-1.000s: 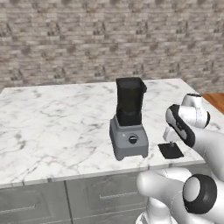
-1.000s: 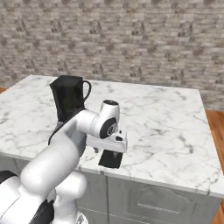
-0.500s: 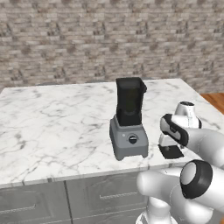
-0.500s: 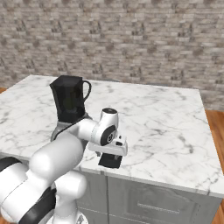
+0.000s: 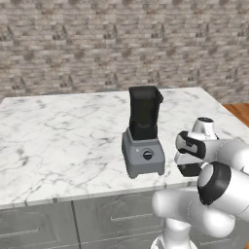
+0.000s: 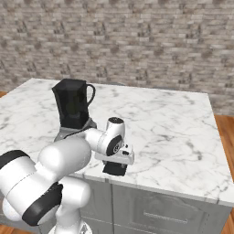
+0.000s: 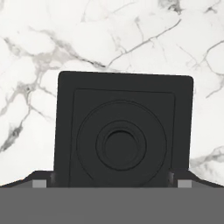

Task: Grab the lemon and lime from the fridge, place them in the blender, close the lid, and turn on the blender to create a marinade.

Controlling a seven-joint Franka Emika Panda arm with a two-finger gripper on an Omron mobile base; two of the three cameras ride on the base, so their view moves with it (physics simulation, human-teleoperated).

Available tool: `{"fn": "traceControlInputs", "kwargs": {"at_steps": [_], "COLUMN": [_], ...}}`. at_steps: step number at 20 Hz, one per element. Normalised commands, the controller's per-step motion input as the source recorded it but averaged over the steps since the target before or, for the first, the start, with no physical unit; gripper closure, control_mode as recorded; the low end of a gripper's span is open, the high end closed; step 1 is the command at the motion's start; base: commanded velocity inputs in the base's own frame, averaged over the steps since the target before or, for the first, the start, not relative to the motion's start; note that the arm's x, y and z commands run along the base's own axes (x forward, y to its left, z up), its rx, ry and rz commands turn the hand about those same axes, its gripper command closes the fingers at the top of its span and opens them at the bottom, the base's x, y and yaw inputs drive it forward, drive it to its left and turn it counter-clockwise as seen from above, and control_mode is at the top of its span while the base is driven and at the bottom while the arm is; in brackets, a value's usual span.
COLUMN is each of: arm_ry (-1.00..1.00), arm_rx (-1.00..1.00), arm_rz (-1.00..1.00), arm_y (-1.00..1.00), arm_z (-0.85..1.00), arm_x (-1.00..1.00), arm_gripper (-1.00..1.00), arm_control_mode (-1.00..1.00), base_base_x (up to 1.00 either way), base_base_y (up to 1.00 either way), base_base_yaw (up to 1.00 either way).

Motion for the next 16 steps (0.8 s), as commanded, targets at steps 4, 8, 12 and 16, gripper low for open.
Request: {"fn": "traceControlInputs", "kwargs": {"at_steps": [4,8,12,16], "arm_ry": [-0.07,-0.05,-0.01,0.00], "arm_rx": [-0.01,0.00,0.00,0.00], "arm_rz": [0.00,0.00,0.00,0.00], "arm_y": [0.00,0.00,0.00,0.00], "arm_z": [-0.09,-0.11,-0.13,-0.25], "arm_x": [0.23,0.18,0.08,0.00], "arm_gripper": [-1.00,-1.00,-1.00,-1.00], "arm_control_mode": [-1.00,-1.00,-1.00,-1.00], "base_base_x": [0.00,0.00,0.00,0.00], "base_base_y": [0.00,0.00,0.00,0.00], "base_base_yaw": [0.00,0.00,0.00,0.00]}}
